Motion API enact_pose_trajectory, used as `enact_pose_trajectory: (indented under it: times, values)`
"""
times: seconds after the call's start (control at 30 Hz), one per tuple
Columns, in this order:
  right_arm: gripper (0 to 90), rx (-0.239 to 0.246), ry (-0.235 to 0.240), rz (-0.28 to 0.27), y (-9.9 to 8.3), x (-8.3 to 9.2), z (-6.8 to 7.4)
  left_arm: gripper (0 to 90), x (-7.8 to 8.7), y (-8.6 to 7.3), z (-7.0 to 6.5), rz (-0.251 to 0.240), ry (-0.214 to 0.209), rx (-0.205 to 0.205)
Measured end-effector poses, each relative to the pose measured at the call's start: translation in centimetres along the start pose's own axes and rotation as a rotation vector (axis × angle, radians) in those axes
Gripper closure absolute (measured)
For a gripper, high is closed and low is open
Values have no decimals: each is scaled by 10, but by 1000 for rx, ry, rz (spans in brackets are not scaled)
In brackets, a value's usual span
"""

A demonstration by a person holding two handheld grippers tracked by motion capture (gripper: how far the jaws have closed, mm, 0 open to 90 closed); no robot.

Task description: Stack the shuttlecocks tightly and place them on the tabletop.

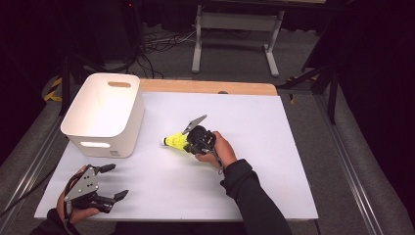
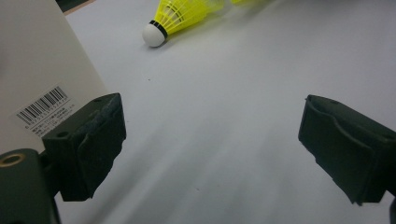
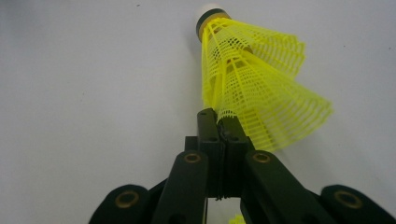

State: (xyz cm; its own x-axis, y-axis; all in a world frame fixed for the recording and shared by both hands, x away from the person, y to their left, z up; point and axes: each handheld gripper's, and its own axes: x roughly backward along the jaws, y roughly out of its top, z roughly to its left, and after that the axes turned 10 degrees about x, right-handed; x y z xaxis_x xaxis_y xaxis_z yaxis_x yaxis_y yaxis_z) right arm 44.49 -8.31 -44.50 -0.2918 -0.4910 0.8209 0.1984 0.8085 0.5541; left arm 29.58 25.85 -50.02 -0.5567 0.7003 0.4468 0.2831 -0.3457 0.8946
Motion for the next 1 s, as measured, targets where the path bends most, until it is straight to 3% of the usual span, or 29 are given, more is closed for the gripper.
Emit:
enact_pose_trajectory:
  times: [0.27, 0.57, 0.67, 0.73, 1.0]
  values:
    - [900, 39, 22, 0, 1, 0, 1, 85, 1, 0, 0, -1, -4, -2]
    - [834, 14, -10, 3, -4, -1, -5, 86, 0, 0, 0, 0, -6, -2]
    - [733, 5, -29, 1, -4, 0, -4, 86, 0, 0, 0, 0, -5, -5]
    - [618, -1, -45, 2, -5, 1, -4, 86, 0, 0, 0, 0, -6, -5]
    - [422, -10, -120, -17, -6, 15, -3, 86, 0, 0, 0, 1, -5, -5]
